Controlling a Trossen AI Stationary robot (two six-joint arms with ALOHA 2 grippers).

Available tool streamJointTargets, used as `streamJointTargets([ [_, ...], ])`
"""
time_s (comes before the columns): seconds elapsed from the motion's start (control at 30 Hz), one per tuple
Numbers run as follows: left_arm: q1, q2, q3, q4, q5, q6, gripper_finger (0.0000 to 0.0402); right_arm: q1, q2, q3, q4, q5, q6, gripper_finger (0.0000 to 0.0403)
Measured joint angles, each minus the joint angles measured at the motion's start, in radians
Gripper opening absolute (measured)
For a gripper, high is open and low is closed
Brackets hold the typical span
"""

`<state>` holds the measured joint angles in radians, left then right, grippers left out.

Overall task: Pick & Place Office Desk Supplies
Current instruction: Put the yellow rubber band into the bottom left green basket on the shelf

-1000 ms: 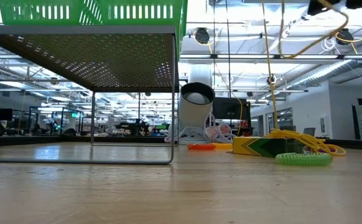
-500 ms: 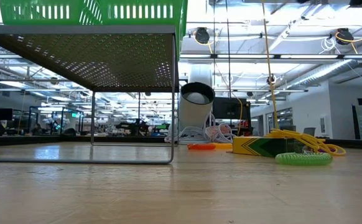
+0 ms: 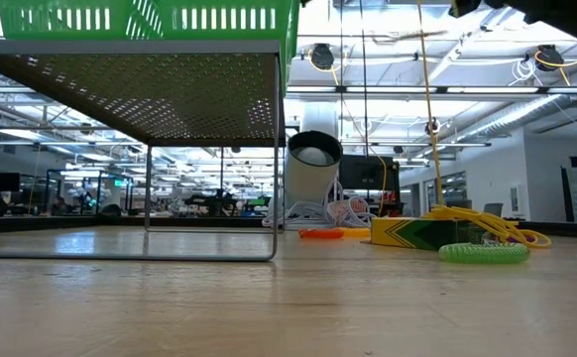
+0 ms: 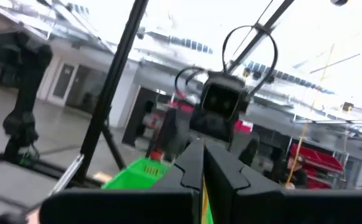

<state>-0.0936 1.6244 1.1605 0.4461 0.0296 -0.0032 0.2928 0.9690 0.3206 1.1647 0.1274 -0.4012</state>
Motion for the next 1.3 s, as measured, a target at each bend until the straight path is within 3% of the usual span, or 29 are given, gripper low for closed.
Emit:
streamJointTargets([
  [0.4,0.005,0.075,0.07,0.002,0.0,0.025,0.0214,-0.077,0.085,0.017,0.114,-0.061,0.074,0.0],
  [0.57,0.01,0.075,0.07,0.003,-0.003,0.029,0.0214,-0.081,0.156,0.103,0.09,-0.13,0.043,0.0],
  [0.73,0.017,0.075,0.07,-0.003,-0.004,0.014,0.0214,-0.083,0.22,0.186,0.019,-0.129,0.004,0.0],
  [1.03,0.016,0.074,0.07,-0.018,-0.003,0.001,0.0211,-0.083,0.21,0.191,0.003,-0.125,-0.012,0.0],
  [1.13,0.016,0.074,0.07,-0.025,-0.003,0.001,0.0189,-0.083,0.201,0.191,-0.015,-0.123,-0.012,0.0],
  [1.3,0.016,0.074,0.07,-0.032,-0.002,-0.001,0.011,-0.082,0.179,0.191,-0.067,-0.077,-0.013,0.0],
])
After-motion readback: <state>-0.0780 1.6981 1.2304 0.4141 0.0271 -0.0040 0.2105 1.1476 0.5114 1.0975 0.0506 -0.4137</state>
